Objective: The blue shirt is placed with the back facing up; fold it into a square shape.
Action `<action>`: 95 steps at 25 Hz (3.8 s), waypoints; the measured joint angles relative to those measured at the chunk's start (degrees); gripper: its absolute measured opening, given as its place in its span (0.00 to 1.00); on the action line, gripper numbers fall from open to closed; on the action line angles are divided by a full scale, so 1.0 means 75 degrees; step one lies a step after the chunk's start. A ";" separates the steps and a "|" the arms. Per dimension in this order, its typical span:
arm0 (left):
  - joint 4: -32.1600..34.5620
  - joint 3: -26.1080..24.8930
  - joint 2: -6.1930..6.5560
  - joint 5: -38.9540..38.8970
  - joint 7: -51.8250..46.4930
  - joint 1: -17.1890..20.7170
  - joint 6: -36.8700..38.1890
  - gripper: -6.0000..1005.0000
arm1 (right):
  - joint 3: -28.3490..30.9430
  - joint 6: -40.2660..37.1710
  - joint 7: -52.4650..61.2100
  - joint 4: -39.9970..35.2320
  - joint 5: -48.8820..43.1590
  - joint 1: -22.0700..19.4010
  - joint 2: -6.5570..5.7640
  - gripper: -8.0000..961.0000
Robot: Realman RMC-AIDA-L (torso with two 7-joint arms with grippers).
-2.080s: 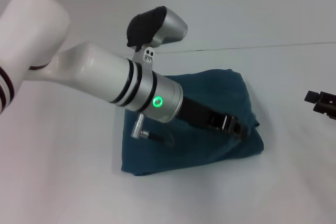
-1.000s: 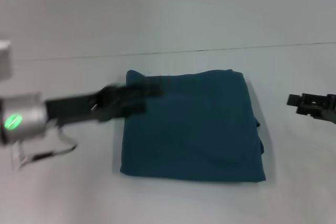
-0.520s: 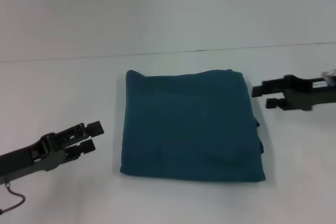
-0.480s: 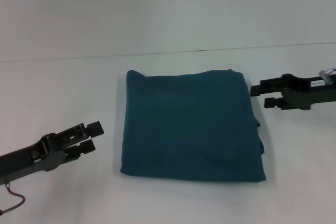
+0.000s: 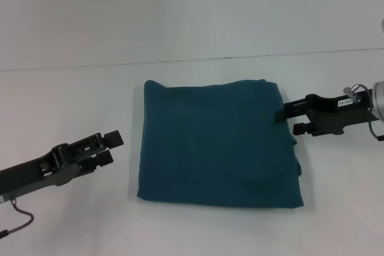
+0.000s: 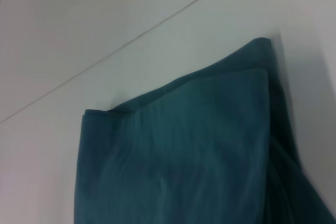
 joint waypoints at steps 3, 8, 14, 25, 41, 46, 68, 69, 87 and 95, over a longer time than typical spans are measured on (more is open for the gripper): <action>-0.0003 -0.0003 -0.0009 -0.0017 0.0007 -0.0008 -0.0046 0.93 | 0.0000 0.0192 -0.0001 0.0173 0.0000 0.0031 0.0043 0.68; -0.0031 -0.0008 -0.0017 -0.0021 0.0028 -0.0010 -0.0075 0.93 | 0.0000 0.0483 -0.0022 0.0257 0.0000 0.0113 0.0171 0.68; -0.0178 -0.0010 -0.0013 -0.0021 0.0099 -0.0076 -0.0152 0.93 | 0.0009 0.0649 -0.0060 0.0281 0.0029 0.0230 0.0266 0.68; -0.0297 -0.0009 0.0012 -0.0021 0.0143 -0.0198 -0.0311 0.93 | -0.0166 0.1123 -0.0074 0.0566 -0.0004 0.0335 0.0410 0.68; -0.0428 -0.0009 0.0037 -0.0020 0.0155 -0.0275 -0.0429 0.93 | -0.0160 0.1144 -0.0581 0.0397 0.0512 0.0291 0.0631 0.33; -0.0427 -0.0009 0.0035 -0.0020 0.0156 -0.0277 -0.0431 0.93 | -0.0108 0.0715 -0.0471 0.0262 0.0513 0.0264 0.0557 0.21; -0.0507 -0.0115 0.0046 -0.0023 0.0155 -0.0276 -0.0440 0.93 | -0.0091 0.0776 -0.0643 0.0153 0.0475 0.0144 0.0482 0.09; -0.0508 -0.0114 0.0047 -0.0024 0.0156 -0.0278 -0.0440 0.93 | -0.0089 0.0784 -0.0630 0.0120 0.0479 0.0131 0.0473 0.13; -0.0510 -0.0115 0.0047 -0.0033 0.0110 -0.0285 -0.0475 0.93 | -0.0051 0.1537 -0.0737 -0.0018 0.0497 0.0198 0.0495 0.60; -0.0567 -0.0114 0.0047 -0.0032 0.0089 -0.0302 -0.0476 0.93 | -0.0041 0.1670 -0.0629 0.0124 0.0464 0.0221 0.0545 0.58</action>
